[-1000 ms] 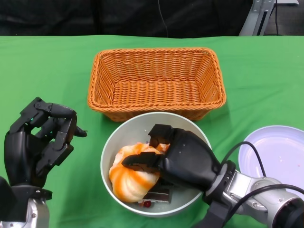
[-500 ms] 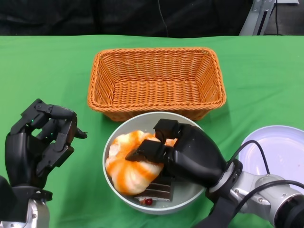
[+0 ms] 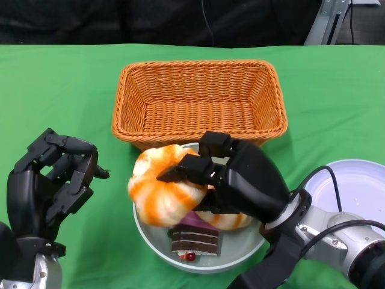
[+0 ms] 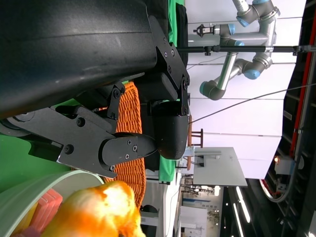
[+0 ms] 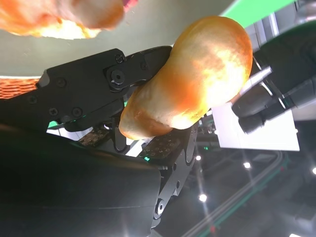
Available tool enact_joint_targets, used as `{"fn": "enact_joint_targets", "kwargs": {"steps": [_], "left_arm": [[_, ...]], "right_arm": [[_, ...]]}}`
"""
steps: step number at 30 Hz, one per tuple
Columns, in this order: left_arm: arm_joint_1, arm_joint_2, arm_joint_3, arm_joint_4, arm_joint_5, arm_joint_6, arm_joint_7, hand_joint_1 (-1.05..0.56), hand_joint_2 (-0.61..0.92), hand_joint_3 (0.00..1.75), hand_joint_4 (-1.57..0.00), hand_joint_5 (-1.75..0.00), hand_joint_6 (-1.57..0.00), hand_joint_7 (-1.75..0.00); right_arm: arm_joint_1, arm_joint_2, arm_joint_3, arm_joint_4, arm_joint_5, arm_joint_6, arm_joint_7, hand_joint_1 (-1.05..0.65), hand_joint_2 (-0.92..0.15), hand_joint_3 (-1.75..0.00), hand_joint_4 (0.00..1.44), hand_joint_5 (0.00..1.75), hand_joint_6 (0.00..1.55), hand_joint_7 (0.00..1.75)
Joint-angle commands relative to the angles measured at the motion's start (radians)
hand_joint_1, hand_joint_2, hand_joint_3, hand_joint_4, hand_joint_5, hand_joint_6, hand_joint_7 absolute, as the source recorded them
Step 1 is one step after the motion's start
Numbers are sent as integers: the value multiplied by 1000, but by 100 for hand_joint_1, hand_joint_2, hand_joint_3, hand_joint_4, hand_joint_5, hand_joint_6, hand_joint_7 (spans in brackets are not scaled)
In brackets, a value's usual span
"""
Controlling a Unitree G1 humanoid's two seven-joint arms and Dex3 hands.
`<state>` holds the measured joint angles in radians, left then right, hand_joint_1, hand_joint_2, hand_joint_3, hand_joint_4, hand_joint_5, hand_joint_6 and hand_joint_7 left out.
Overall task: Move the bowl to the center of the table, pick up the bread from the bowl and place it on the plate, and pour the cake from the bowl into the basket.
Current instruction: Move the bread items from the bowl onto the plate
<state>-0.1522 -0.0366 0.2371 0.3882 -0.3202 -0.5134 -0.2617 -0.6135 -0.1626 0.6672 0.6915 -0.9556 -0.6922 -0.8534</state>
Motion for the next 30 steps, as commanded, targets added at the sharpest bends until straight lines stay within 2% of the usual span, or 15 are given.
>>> {"fn": "enact_joint_targets", "kwargs": {"steps": [1, 7, 13, 21, 30], "left_arm": [[-14, 20, 9, 5, 11, -16, 10, -14, 81, 52, -75, -156, -79, -124], [-20, 28, 14, 22, 13, -17, 5, -12, 79, 59, -75, -157, -78, -126], [-20, 30, 17, 25, 8, -13, -1, -13, 78, 58, -73, -158, -78, -125], [-19, 37, 16, 28, 5, -8, -7, -13, 78, 58, -73, -159, -76, -127], [-21, 46, 16, 46, 10, -13, -7, -13, 82, 53, -74, -159, -78, -126]], "right_arm": [[20, -28, -39, -52, 33, -11, 16, -25, -92, -14, 71, 127, 75, 89], [56, -46, -84, -105, 54, -26, 32, -24, -92, -14, 74, 124, 76, 91], [99, -72, -130, -162, 62, -36, 25, -24, -91, -11, 77, 122, 80, 88], [173, -126, -226, -261, 101, -23, 70, -24, -89, -7, 81, 116, 88, 78], [240, -183, -326, -310, 104, -12, 50, -23, -91, -6, 81, 117, 89, 78]]}}
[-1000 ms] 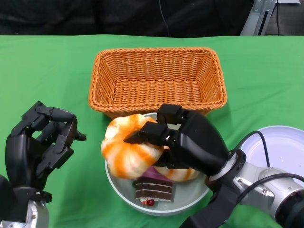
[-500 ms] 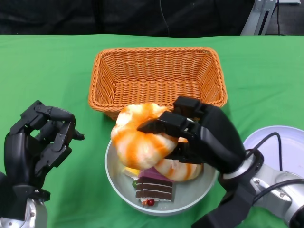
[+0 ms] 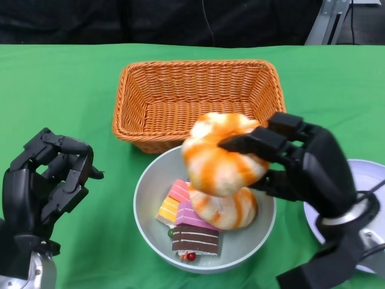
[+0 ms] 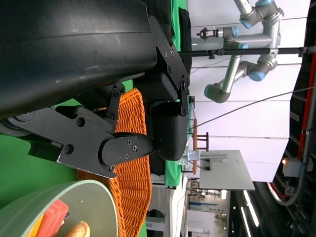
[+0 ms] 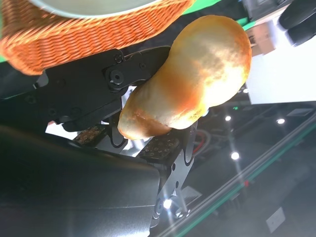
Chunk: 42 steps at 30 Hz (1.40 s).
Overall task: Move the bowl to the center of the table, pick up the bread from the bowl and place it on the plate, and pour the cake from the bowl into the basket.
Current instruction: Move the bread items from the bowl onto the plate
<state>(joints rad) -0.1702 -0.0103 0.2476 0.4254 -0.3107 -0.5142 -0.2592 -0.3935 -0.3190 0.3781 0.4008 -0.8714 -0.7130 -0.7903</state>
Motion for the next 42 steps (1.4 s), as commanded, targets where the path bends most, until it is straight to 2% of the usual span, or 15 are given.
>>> {"fn": "enact_joint_targets", "kwargs": {"steps": [1, 12, 15, 21, 32, 37, 41, 42], "left_arm": [[-2, 19, 5, 7, 4, -9, -5, -13, 82, 52, -73, -159, -78, -126], [0, 22, 7, 7, 5, -5, 1, -12, 81, 52, -73, -159, -77, -127], [0, 22, 5, 7, 12, -12, 5, -12, 79, 58, -74, -157, -78, -127], [3, 25, 8, 8, 8, -15, -9, -12, 75, 67, -73, -158, -76, -128], [0, 27, 15, 8, -5, 0, -14, -11, 74, 68, -73, -156, -78, -127], [-1, 30, 15, 8, -17, 8, -21, -11, 74, 66, -74, -156, -78, -125], [-3, 33, 16, 16, -22, 4, -29, -11, 75, 64, -74, -156, -79, -124], [-5, 35, 16, 21, -25, -1, -36, -12, 76, 63, -74, -156, -79, -123]], "right_arm": [[32, -32, -52, -25, 25, 16, -10, -24, -92, -6, 81, 117, 89, 78], [134, -89, -162, -52, 89, 21, 33, -21, -91, -6, 81, 119, 90, 74], [163, -106, -190, -55, 106, 23, 38, -19, -91, -5, 79, 120, 90, 73], [189, -116, -227, -19, 102, 9, -4, -18, -90, -3, 79, 119, 92, 70], [241, -124, -286, -4, 120, 23, -29, -18, -92, -3, 85, 112, 97, 66], [274, -120, -308, -9, 123, 33, -35, -15, -91, -1, 78, 133, 98, 61], [291, -118, -314, -7, 126, 34, -42, -14, -91, -1, 77, 134, 98, 60], [297, -116, -315, -6, 126, 37, -47, -13, -90, -1, 80, 126, 99, 60]]}}
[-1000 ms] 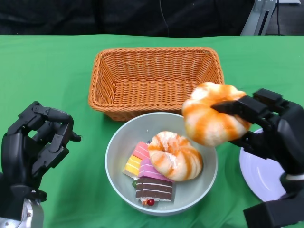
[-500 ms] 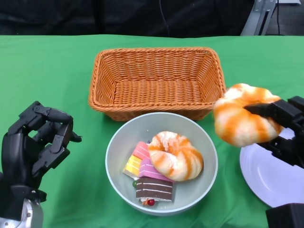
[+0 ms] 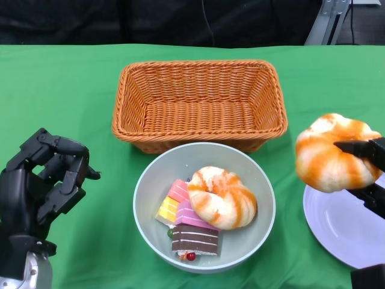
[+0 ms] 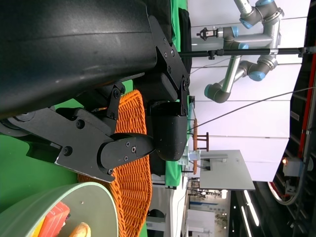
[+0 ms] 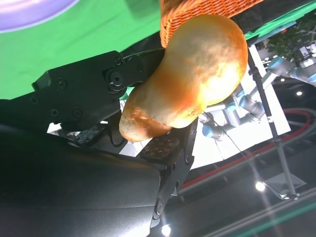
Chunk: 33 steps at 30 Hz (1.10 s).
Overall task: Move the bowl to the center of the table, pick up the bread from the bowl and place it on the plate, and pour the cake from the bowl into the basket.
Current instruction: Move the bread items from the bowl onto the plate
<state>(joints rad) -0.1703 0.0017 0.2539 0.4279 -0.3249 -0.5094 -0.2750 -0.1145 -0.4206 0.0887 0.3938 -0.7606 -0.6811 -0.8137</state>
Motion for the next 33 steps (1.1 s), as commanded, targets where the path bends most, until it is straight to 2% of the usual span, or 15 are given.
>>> {"fn": "enact_joint_targets", "kwargs": {"steps": [1, 9, 15, 33], "left_arm": [[-7, 24, 10, 23, -8, -12, -23, -12, 76, 63, -74, -156, -78, -123], [-5, 25, 10, 18, 1, -8, -15, -11, 75, 67, -75, -156, -78, -125], [-4, 26, 12, 18, -2, -12, -17, -12, 73, 67, -75, -156, -78, -125], [4, 27, 8, 15, 9, -15, -16, -10, 72, 71, -74, -156, -78, -125]], "right_arm": [[24, -14, -27, 5, 17, 4, -28, -13, -90, 0, 82, 123, 100, 60], [44, -11, -30, 70, 41, -36, -61, -11, -89, 0, 89, 108, 103, 58], [64, -12, -33, 102, 55, -52, -52, -9, -88, 0, 91, 104, 104, 55], [51, 2, -15, 176, 65, -44, -28, -9, -87, 0, 92, 105, 110, 44]]}}
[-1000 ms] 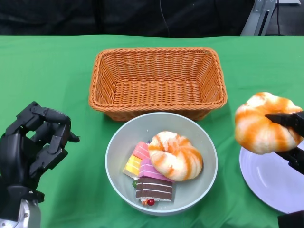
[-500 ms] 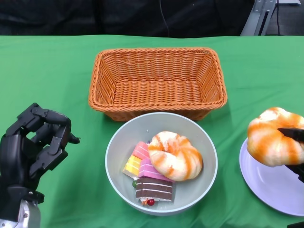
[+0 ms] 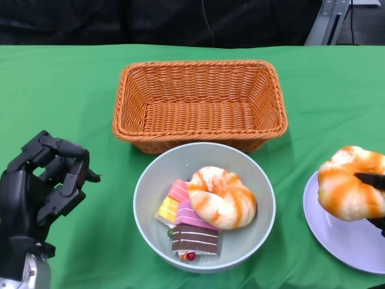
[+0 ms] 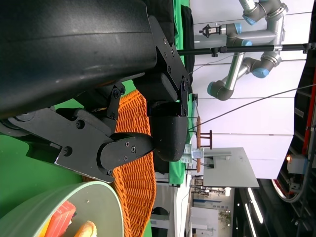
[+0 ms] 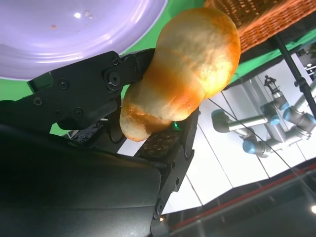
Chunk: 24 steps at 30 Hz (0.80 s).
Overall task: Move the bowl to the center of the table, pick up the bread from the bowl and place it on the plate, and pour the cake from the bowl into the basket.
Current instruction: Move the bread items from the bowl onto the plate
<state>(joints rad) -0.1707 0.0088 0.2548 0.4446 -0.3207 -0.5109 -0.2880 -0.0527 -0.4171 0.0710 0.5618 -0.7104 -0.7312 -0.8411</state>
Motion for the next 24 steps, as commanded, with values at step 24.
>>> {"fn": "enact_joint_targets", "kwargs": {"steps": [24], "left_arm": [[12, 18, 6, -5, 3, -24, -7, -10, 72, 74, -73, -159, -77, -126]], "right_arm": [[-93, 6, 64, 182, 43, 5, 41, -12, -89, -1, 89, 104, 114, 26]]}}
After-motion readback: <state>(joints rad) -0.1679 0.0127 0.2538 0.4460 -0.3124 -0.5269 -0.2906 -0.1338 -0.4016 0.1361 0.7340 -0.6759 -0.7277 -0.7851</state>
